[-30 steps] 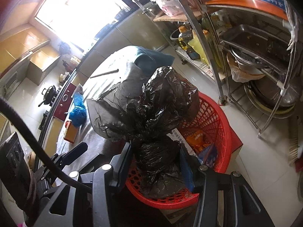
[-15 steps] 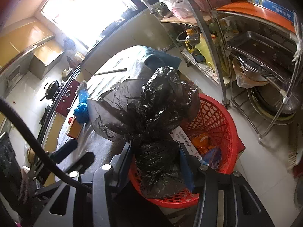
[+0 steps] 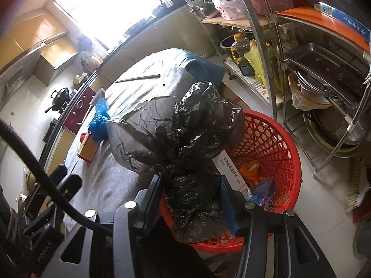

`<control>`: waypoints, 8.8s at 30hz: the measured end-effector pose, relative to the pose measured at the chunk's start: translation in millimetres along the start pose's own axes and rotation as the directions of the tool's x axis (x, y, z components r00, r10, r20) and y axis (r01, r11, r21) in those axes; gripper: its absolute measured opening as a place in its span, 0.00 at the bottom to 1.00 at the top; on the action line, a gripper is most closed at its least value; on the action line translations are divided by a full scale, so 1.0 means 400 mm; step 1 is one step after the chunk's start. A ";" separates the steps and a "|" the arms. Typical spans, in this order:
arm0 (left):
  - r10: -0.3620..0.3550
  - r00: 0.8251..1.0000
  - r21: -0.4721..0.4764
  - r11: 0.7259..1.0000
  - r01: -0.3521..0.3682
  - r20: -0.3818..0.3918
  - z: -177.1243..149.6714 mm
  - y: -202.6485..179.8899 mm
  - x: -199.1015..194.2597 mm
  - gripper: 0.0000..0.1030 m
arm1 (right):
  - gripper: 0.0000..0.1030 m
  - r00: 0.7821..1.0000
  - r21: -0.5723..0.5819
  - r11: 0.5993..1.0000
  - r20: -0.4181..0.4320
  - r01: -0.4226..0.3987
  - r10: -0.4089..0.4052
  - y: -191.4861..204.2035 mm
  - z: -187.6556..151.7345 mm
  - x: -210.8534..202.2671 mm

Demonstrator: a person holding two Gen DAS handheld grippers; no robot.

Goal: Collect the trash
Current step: 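Press the black bags down in the basket, then open the right tool, then move both open tools away from the basket back over the table, then grasp the blue plastic bag with the right tool while the left tool grasps the red-and-white medicine box, then lift and carry the blue bag and medicine box over the red basket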

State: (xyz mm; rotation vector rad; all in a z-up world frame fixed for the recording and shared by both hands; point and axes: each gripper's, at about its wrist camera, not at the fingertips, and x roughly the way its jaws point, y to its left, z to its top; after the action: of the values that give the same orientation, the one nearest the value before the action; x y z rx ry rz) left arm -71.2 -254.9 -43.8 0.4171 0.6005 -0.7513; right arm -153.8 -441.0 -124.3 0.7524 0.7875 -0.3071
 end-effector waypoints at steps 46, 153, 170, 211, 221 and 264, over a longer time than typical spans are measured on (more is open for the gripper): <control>0.034 0.999 -0.130 0.991 -0.033 0.010 -0.024 0.156 -0.048 0.64 | 0.60 0.994 -0.020 0.998 0.084 0.066 -0.065 0.099 0.032 -0.021; 0.088 0.984 -0.457 0.877 -0.150 -0.154 -0.068 0.687 0.257 0.65 | 0.61 0.985 -0.211 0.964 -0.093 -0.164 0.147 0.661 0.223 0.577; -0.049 0.979 -0.457 0.888 -0.048 -0.198 -0.079 0.636 0.343 0.61 | 0.65 0.941 -0.048 0.949 -0.152 -0.312 0.302 0.574 0.259 0.658; 0.037 0.994 -0.305 0.950 -0.066 -0.100 -0.066 0.466 0.134 0.48 | 0.52 0.959 -0.175 0.944 -0.015 -0.280 0.282 0.393 0.141 0.306; -0.003 0.993 -0.325 0.945 -0.036 -0.121 -0.061 0.449 0.146 0.50 | 0.52 0.966 -0.130 0.958 0.013 -0.256 0.260 0.296 0.135 0.260; -0.019 0.984 -0.286 0.958 -0.033 -0.178 -0.052 0.362 0.155 0.48 | 0.52 0.961 -0.165 0.950 0.045 -0.264 0.274 0.223 0.100 0.198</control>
State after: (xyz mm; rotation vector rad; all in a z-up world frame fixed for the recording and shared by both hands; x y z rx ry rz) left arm 63.7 -178.7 -78.9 0.2177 0.8651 -0.6111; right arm -33.5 -405.0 -119.8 0.6863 0.6280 -0.0226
